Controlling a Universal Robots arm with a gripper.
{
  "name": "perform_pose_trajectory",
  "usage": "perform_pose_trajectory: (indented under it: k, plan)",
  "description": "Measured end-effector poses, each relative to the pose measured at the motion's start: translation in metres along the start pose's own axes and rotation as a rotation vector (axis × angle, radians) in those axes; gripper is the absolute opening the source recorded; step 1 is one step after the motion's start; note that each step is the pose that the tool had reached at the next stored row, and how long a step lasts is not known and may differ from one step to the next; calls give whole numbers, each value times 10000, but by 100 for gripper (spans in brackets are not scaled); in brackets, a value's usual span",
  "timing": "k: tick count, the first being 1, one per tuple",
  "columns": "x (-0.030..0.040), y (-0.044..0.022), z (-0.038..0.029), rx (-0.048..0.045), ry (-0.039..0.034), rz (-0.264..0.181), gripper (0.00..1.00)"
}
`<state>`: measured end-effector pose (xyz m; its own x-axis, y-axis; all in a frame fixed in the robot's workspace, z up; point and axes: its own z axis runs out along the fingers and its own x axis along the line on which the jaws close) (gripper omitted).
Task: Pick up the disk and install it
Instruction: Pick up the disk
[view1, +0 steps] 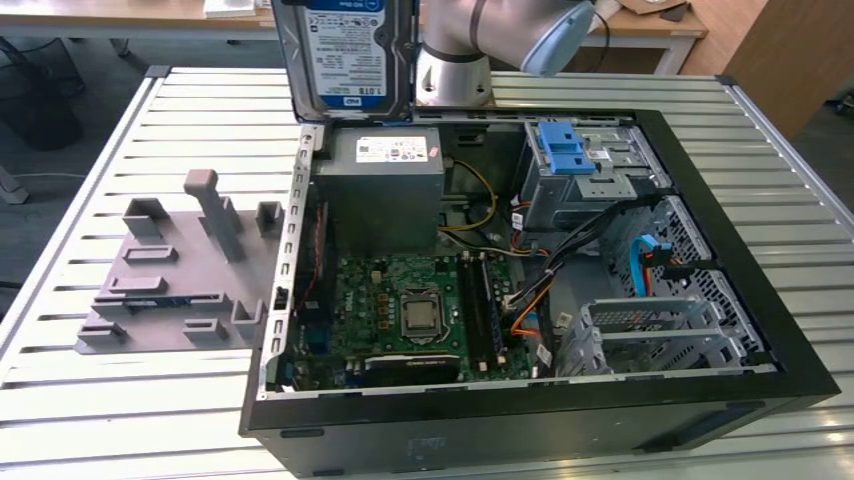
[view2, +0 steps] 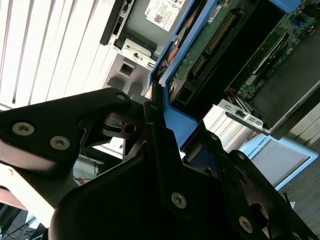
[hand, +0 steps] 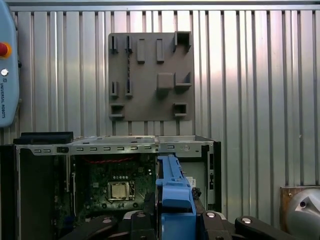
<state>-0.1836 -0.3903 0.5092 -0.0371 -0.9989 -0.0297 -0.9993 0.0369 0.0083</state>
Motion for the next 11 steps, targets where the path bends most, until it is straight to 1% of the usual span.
perform_pose_trajectory:
  k: [6,11]
  plan:
    - [15,-73,-1,-1,0,7,36]
    - [50,-119,-3,-3,0,29,36]
